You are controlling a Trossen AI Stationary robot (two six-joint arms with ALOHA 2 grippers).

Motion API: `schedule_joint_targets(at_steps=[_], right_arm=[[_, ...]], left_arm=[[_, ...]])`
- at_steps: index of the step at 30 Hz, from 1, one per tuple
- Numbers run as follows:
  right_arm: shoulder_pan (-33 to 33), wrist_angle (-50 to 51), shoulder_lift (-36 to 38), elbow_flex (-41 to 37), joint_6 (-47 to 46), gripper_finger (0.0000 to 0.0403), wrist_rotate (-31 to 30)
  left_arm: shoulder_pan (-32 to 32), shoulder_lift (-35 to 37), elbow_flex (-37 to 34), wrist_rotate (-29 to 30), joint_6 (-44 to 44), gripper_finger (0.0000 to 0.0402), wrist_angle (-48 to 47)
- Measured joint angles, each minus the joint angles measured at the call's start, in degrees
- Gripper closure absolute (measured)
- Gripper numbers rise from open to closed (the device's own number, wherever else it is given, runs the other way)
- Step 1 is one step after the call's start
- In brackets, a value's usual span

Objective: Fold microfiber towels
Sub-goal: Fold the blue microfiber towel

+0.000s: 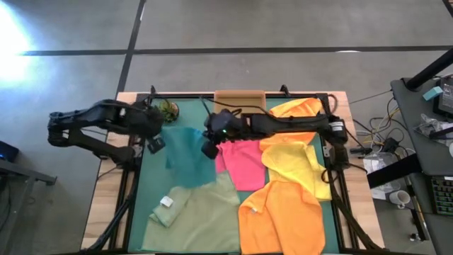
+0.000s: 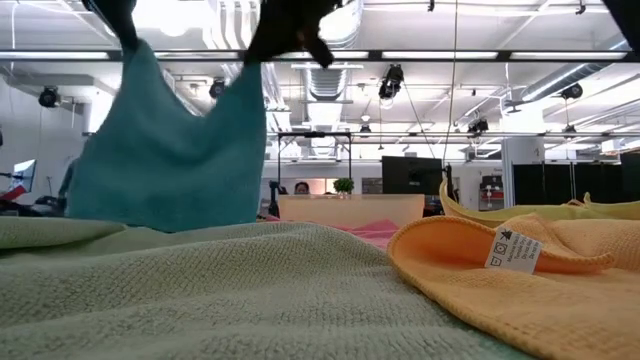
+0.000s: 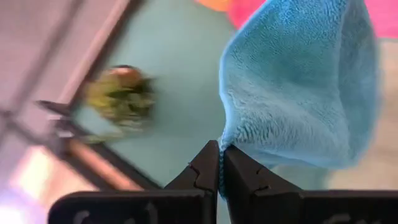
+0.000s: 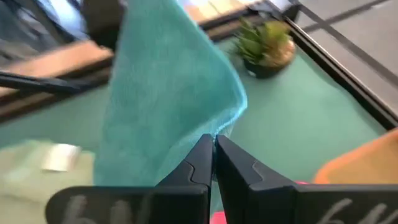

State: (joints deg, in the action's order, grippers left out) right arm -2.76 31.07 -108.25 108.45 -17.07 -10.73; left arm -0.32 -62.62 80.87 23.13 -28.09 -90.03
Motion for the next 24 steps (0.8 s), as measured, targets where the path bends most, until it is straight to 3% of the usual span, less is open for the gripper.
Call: schedule_joint_targets(at_steps=[5, 9, 14, 19, 24], right_arm=[[-3.5, 0.4, -3.7, -0.1, 1.6, 0.0394, -0.1], [-4.4, 2.8, -5.0, -0.1, 2.3, 0.0394, -0.3], [-4.4, 5.6, -4.5, -0.1, 4.0, 0.0394, -2.6], [-4.0, 6.3, -1.9, -0.1, 4.3, 0.0394, -2.8], [-2.5, 6.1, 1.4, 0.0, 5.2, 0.0394, -2.6]], left_arm=[[1.3, -3.3, -7.2, 2.1, 1.2, 0.0402, 0.1], [2.4, -6.2, -13.4, 8.5, 2.5, 0.0402, 1.8], [2.7, -10.1, -15.4, 13.3, 3.1, 0.0402, 3.2], [2.4, -10.8, -13.7, 10.5, 3.1, 0.0402, 3.4], [2.1, -7.1, -9.9, 5.7, 4.5, 0.0402, 3.4]])
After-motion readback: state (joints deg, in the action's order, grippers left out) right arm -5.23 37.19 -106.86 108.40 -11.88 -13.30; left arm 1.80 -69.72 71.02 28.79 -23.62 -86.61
